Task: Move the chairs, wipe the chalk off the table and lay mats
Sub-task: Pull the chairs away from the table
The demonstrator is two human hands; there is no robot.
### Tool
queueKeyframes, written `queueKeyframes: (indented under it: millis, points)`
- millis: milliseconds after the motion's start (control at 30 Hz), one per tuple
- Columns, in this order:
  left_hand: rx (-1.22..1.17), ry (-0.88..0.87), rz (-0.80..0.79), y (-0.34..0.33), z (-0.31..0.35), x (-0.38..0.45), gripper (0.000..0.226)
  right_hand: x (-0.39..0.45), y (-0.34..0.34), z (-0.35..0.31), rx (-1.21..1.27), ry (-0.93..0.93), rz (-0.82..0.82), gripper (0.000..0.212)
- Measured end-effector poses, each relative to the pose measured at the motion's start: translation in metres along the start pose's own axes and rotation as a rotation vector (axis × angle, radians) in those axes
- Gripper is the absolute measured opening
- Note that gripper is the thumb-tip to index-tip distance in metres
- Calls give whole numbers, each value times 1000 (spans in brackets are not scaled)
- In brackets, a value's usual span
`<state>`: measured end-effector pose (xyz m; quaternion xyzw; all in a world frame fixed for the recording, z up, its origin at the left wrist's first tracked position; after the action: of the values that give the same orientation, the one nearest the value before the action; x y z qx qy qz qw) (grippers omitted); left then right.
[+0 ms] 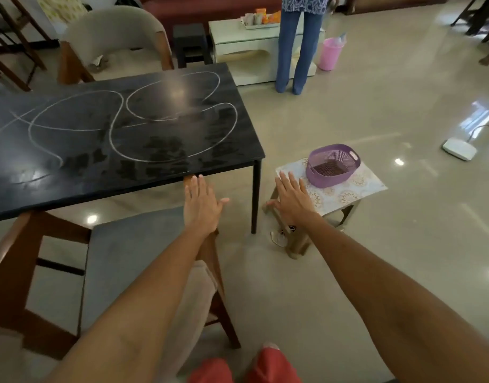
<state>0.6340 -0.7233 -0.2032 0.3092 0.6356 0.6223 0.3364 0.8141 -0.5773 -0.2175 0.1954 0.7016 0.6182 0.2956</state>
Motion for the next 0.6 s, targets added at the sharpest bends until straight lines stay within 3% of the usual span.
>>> queueKeyframes:
  millis: [200, 600]
  points:
    - [64, -136, -30, -4, 76, 27, 76, 0, -2, 66, 2, -25, 3, 73]
    - [63, -137, -78, -26, 179, 99, 71, 43, -1, 178, -45, 47, -18, 76]
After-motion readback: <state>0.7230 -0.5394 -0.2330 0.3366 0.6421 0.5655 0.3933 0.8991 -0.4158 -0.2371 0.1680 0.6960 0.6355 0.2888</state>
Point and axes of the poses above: each hand's wrist, its own x-axis towards the middle knuckle, its own y-axis out of the back of the hand, z = x × y, the point moved 3 cm from there along x, towards the middle knuckle, and after that the axes turned 2 degrees about y, right-handed, at the moved point
